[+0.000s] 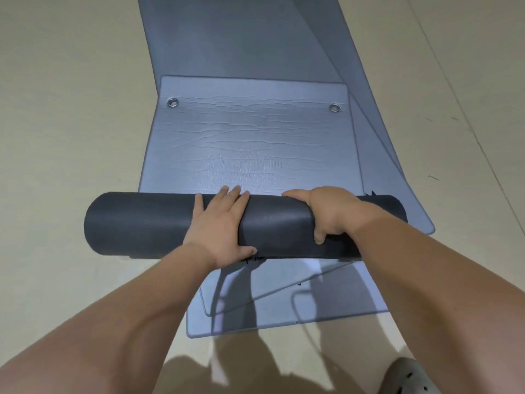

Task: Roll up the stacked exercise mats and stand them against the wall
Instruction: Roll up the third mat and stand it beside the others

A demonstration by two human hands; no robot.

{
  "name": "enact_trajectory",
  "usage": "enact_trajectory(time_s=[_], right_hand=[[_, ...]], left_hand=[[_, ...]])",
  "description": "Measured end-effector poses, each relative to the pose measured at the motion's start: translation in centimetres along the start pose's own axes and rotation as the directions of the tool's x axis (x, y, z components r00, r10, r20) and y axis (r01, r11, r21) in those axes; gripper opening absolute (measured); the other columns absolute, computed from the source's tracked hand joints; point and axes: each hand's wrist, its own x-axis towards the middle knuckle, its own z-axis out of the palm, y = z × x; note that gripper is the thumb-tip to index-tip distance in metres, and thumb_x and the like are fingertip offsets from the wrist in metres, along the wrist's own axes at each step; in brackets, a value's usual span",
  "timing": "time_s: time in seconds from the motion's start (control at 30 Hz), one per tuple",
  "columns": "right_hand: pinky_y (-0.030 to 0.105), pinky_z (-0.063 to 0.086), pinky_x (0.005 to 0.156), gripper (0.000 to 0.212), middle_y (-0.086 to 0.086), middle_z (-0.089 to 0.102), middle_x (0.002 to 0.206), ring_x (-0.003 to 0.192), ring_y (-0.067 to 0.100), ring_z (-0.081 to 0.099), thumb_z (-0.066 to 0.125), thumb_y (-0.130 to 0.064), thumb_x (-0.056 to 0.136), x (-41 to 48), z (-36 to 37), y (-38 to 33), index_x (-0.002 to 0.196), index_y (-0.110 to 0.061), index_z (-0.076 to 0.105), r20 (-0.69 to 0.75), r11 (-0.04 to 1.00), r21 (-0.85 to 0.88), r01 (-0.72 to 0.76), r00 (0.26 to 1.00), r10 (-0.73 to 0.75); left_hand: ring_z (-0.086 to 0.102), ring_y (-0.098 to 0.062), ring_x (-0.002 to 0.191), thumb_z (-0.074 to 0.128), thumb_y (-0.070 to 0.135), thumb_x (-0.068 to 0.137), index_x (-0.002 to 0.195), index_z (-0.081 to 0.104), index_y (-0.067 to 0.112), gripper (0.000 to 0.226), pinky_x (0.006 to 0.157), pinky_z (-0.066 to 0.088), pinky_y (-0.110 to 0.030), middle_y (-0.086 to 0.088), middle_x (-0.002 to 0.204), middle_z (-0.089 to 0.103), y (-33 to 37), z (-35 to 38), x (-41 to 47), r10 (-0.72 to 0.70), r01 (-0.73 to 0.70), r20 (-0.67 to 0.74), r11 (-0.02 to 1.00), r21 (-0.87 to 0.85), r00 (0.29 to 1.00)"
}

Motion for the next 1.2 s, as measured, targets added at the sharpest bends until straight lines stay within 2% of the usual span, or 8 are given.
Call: enact_trajectory(time_s=[0.17,0.27,0.43,0.57,0.7,0.87,1.03,1.2], right_hand=[[0.059,0.023,0.121,0.141,0.004,0.046,0.146,0.141,0.033,0.041,0.099,-0.023,0.059,0.8,0.2,-0.6,0.163,-0.049,0.007,0.040,0.995,-0.047,-0.086,0.995,0.088],[0.067,0.002,0.124,0.140,0.008,0.019,0.168,0.158,0.037,0.008,0.091,-0.020,0.068,0.9,0.4,-1.6,0.163,-0.044,-0.008,0.031,0.985,-0.050,-0.163,0.986,0.165],[0.072,-0.012,0.120,0.148,0.010,-0.025,0.171,0.155,0.040,-0.027,0.087,-0.028,0.065,0.9,1.9,-5.3,0.158,-0.042,-0.027,-0.094,0.985,0.021,-0.173,0.980,0.175],[0.075,-0.015,0.116,0.141,0.013,-0.032,0.168,0.153,0.042,-0.031,0.082,-0.053,0.074,0.6,6.8,-7.3,0.157,-0.037,-0.030,-0.348,0.985,-0.113,-0.129,0.934,0.082],[0.076,-0.017,0.113,0.144,0.012,-0.037,0.165,0.151,0.040,-0.033,0.081,-0.038,0.081,1.7,9.9,-7.2,0.147,-0.038,-0.046,-0.436,0.980,-0.118,-0.161,0.895,0.094],[0.075,-0.004,0.119,0.139,0.006,-0.019,0.173,0.159,0.034,-0.018,0.085,-0.032,0.075,4.6,5.1,-5.6,0.157,-0.043,-0.026,-0.401,0.993,-0.057,-0.103,0.913,0.072],[0.075,-0.005,0.119,0.150,0.006,-0.011,0.174,0.160,0.033,-0.013,0.093,-0.037,0.058,6.3,0.0,-4.1,0.162,-0.043,-0.016,-0.242,0.999,-0.015,-0.048,0.969,0.042],[0.076,-0.010,0.118,0.139,0.010,-0.022,0.172,0.157,0.040,-0.024,0.084,-0.023,0.070,6.3,0.5,-5.5,0.161,-0.041,-0.020,-0.368,0.991,-0.017,-0.135,0.922,0.119]], left_hand=[[-0.017,-0.036,0.155,0.054,0.081,0.080,0.161,-0.013,0.027,0.118,0.119,-0.009,-0.068,-0.001,0.170,-0.016,0.7,2.9,-1.8,-0.037,0.038,-0.083,0.999,0.006,0.996],[-0.020,-0.036,0.154,0.070,0.089,0.049,0.158,-0.021,0.029,0.154,0.117,-0.014,-0.067,0.001,0.167,-0.021,0.0,2.1,0.1,-0.037,0.036,0.041,0.999,0.011,0.998],[-0.012,-0.033,0.156,0.089,0.072,0.041,0.160,-0.013,0.032,0.161,0.119,-0.004,-0.070,-0.001,0.170,-0.008,-0.6,-0.3,4.5,-0.068,0.067,0.138,0.998,0.011,0.988],[-0.011,-0.034,0.156,0.086,0.076,0.041,0.160,-0.012,0.033,0.161,0.119,-0.001,-0.070,-0.001,0.170,-0.012,-0.9,-1.2,6.2,-0.081,0.075,0.176,0.996,0.041,0.981],[-0.017,-0.035,0.155,0.073,0.081,0.058,0.161,-0.013,0.026,0.145,0.116,-0.003,-0.073,-0.005,0.168,-0.023,-1.0,0.7,4.6,-0.006,0.004,0.020,0.995,0.099,1.000],[0.007,-0.041,0.156,0.067,0.069,0.075,0.160,0.025,0.012,0.111,0.112,0.008,-0.077,-0.014,0.170,0.008,-1.1,5.3,0.9,0.057,-0.024,-0.253,0.991,0.133,0.966],[-0.029,-0.042,0.150,0.060,0.082,0.069,0.158,-0.024,0.014,0.140,0.107,-0.003,-0.082,-0.014,0.164,-0.031,0.0,3.6,3.3,-0.094,0.102,-0.067,0.987,0.126,0.993],[-0.032,-0.038,0.149,0.069,0.074,0.067,0.155,-0.030,0.017,0.144,0.110,-0.006,-0.081,-0.010,0.164,-0.033,-0.7,1.4,6.6,-0.122,0.125,-0.041,0.988,0.089,0.992]])
